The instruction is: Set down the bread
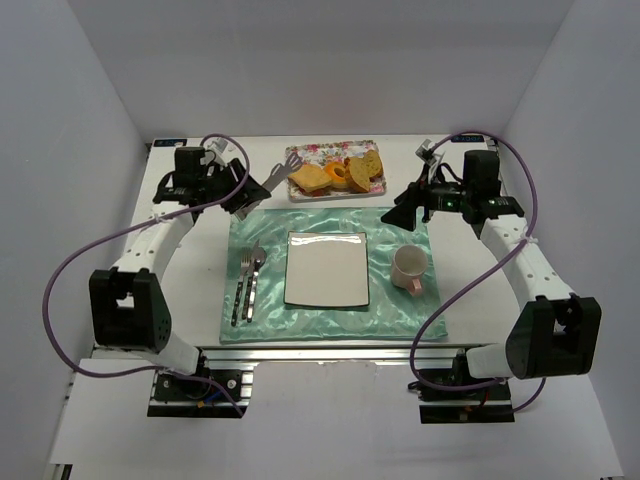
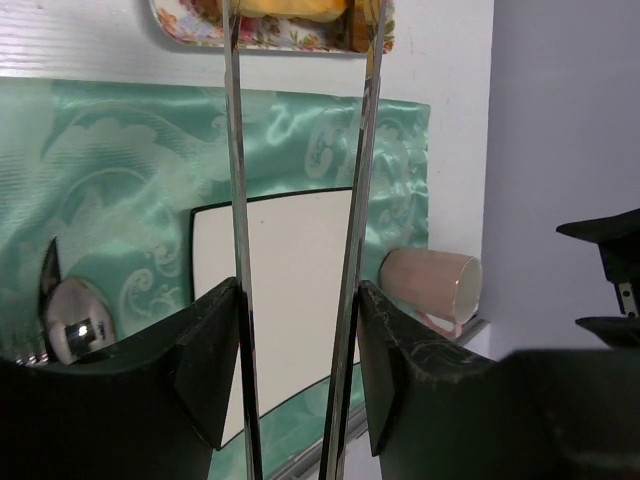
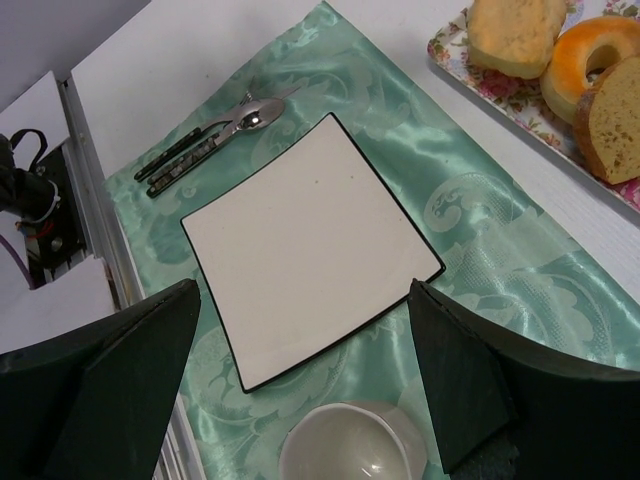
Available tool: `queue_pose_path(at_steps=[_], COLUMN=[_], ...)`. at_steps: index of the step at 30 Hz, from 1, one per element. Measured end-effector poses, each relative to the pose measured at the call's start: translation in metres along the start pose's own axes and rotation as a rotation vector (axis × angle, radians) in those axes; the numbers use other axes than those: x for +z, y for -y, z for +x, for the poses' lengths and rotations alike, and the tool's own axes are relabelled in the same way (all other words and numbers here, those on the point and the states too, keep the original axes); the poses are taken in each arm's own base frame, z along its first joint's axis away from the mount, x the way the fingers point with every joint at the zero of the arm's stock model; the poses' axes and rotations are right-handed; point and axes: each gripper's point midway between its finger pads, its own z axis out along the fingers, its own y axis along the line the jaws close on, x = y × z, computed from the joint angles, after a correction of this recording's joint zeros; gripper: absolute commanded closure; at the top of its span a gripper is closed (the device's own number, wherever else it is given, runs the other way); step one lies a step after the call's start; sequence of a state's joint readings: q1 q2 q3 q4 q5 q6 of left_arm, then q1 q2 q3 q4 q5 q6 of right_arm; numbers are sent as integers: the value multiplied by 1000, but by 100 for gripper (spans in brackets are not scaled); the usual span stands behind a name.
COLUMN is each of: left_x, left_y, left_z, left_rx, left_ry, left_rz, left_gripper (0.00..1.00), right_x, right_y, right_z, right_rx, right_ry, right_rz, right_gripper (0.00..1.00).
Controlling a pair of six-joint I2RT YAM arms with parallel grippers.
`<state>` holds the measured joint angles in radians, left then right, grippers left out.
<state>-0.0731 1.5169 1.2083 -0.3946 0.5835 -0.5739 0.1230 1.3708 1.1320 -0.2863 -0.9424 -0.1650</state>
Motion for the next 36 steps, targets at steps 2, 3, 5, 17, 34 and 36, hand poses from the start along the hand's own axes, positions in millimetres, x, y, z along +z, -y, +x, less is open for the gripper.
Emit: queue_pose_path(at_steps=[2,3,5,17,34,36], left_x=[10,14,19,44,83,85], left_y=[4,6,9,3,-26,-25], left_z=[1,0,-2,-8,9,8], left_rx=[-24,-34,-48,-198,-323,-328], left_ry=[-23,-31,-40,-104,-179,-177], left_rz=[8,8,5,-105,-140,-129], left_gripper=[43,42,42,42,42,43], right_x=[-2,-4,-6,-9,-13,-12], right_y=[-2,-2,-2,1,6,6], right_z=[0,0,1,0,2,4], right_rx=[-4,-7,-7,-7,13,17], right_ry=[5,8,12,23,27,25], right_rz=[3,5,10,22,38,38], right_gripper=[11,11,11,11,11,11])
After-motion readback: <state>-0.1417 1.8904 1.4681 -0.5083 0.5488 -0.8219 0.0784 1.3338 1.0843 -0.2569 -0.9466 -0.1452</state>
